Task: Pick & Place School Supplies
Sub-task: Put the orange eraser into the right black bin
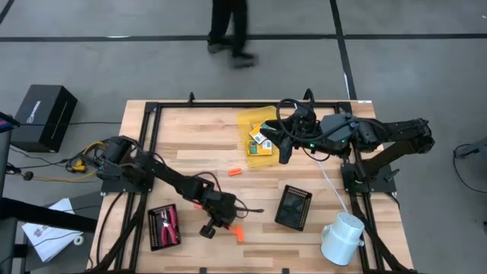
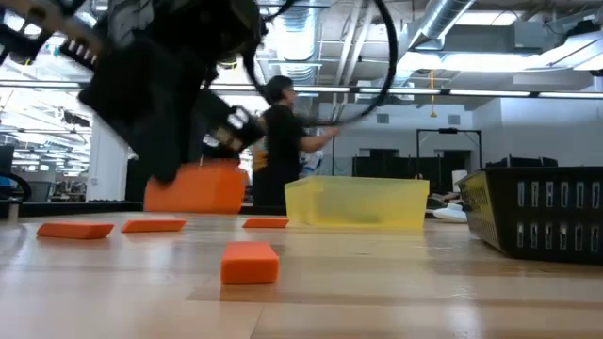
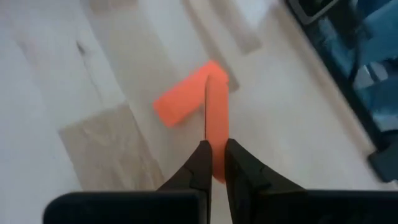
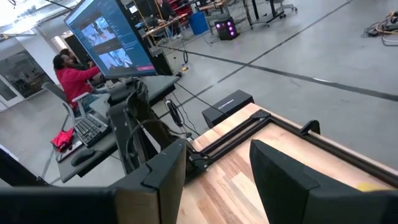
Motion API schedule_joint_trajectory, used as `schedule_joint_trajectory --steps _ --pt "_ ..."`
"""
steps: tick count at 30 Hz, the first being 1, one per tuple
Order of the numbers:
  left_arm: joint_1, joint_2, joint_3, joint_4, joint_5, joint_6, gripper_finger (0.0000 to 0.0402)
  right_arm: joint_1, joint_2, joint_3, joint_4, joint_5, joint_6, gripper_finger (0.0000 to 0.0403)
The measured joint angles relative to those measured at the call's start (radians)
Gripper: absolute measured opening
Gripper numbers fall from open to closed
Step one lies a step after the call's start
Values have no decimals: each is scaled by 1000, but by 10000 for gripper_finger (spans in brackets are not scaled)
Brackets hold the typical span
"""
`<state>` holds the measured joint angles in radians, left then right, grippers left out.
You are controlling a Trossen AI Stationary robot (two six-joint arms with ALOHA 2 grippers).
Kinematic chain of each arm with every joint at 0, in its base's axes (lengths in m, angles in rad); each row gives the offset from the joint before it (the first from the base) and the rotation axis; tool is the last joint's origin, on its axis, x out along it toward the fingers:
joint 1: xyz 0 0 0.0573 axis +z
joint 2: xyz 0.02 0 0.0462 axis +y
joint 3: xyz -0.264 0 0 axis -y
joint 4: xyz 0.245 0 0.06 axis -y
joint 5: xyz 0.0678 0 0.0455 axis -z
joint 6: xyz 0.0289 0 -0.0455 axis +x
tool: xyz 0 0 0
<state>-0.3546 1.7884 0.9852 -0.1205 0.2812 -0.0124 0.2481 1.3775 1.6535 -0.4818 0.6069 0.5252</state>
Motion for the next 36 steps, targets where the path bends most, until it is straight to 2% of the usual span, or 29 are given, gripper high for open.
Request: schedule_joint_trajectory --steps 9,23,36 --pt "77 -181 0 -6 5 -4 12 -8 -17 0 25 0 -39 170" --pt "273 -465 1 -7 4 -75 12 21 13 1 -9 -4 -36 170" --pt "432 -638 1 31 14 -133 11 27 57 -2 -23 -59 -1 170"
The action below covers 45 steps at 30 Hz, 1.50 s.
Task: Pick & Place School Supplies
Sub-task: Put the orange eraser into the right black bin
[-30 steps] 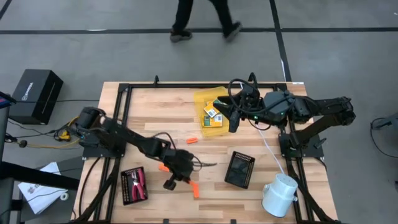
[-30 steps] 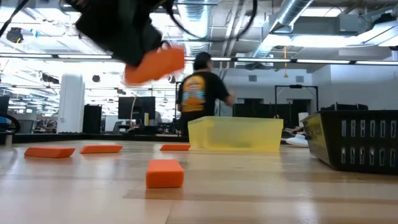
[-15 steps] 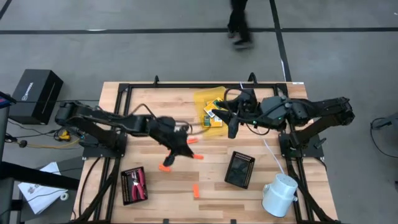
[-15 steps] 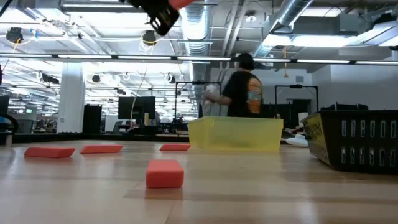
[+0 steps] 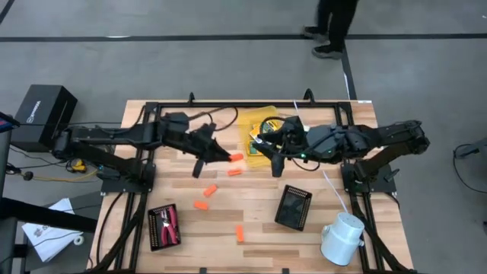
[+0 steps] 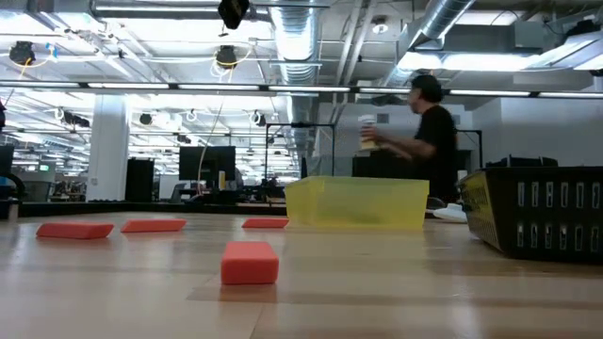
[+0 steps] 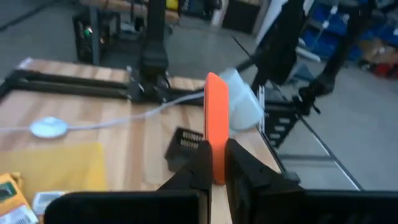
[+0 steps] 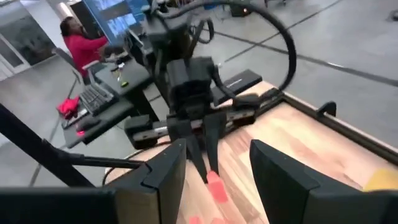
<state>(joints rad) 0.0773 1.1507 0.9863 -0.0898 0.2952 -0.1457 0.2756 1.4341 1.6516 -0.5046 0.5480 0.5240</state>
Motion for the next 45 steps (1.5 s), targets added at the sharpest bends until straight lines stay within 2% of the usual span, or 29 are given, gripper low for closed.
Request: schedule_joint_trajectory --steps 10,35,45 --pt "13 -18 0 154 42 -95 11 -9 72 2 23 -34 31 170" --pt "11 -17 0 283 49 -151 11 -10 77 2 87 -56 15 170" --pt "11 42 1 371 51 -184 11 -35 126 1 151 -105 -1 170"
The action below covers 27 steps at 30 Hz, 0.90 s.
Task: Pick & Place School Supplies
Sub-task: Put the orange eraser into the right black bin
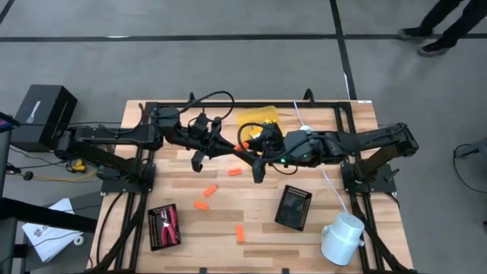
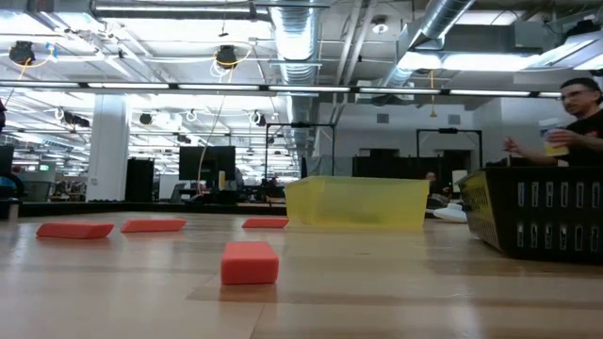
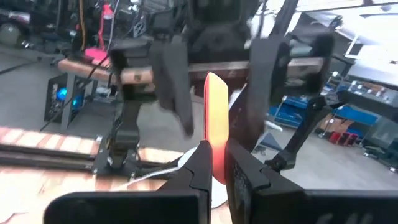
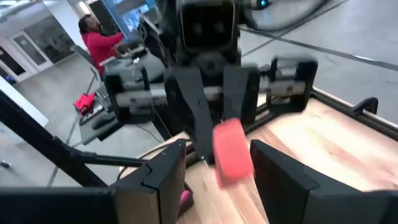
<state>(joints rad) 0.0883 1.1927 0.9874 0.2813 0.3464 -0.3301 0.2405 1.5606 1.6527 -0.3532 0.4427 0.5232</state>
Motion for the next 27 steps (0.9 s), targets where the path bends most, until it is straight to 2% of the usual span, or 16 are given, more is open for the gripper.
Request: schedule_joint_trajectory --steps 8,24,27 --pt "5 1 -1 0 10 -3 11 -1 -13 1 3 1 -1 155" --pt "5 0 -1 -4 14 3 11 1 -9 1 -14 -1 -33 28" --pt "5 0 -1 -4 17 3 11 1 -9 1 -13 -4 -55 25"
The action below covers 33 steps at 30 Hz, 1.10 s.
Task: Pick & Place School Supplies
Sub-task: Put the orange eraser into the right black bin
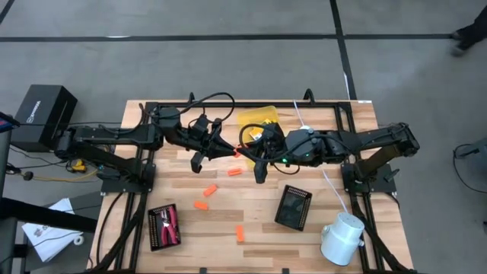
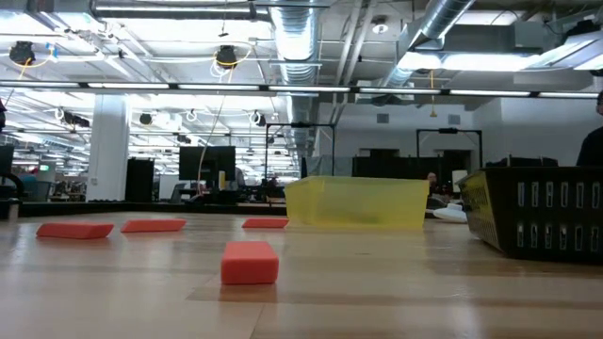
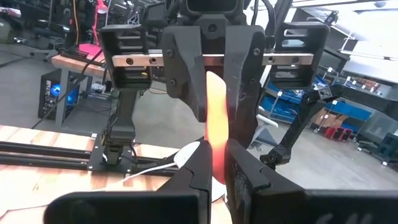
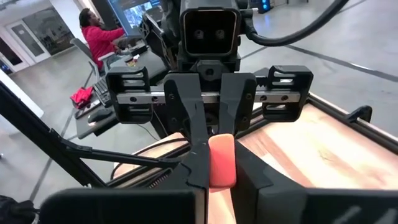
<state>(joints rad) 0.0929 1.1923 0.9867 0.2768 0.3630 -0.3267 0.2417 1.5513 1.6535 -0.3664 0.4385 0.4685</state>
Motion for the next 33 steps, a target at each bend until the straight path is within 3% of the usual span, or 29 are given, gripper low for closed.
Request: schedule_joint_trajectory --steps 9,22,27,31,33 --pt "0 0 0 -4 -4 13 15 0 0 0 0 -2 -45 25" --pt "0 0 -1 -38 -4 112 72 1 -49 0 -92 2 -61 25" --pt "2 0 -1 -131 -4 140 96 -4 -78 1 -131 7 -73 25" --pt "5 0 -1 -298 -44 207 109 1 -116 4 -274 -17 -3 25" --pt "5 5 -2 -358 -75 242 114 18 -122 0 -427 -23 71 25"
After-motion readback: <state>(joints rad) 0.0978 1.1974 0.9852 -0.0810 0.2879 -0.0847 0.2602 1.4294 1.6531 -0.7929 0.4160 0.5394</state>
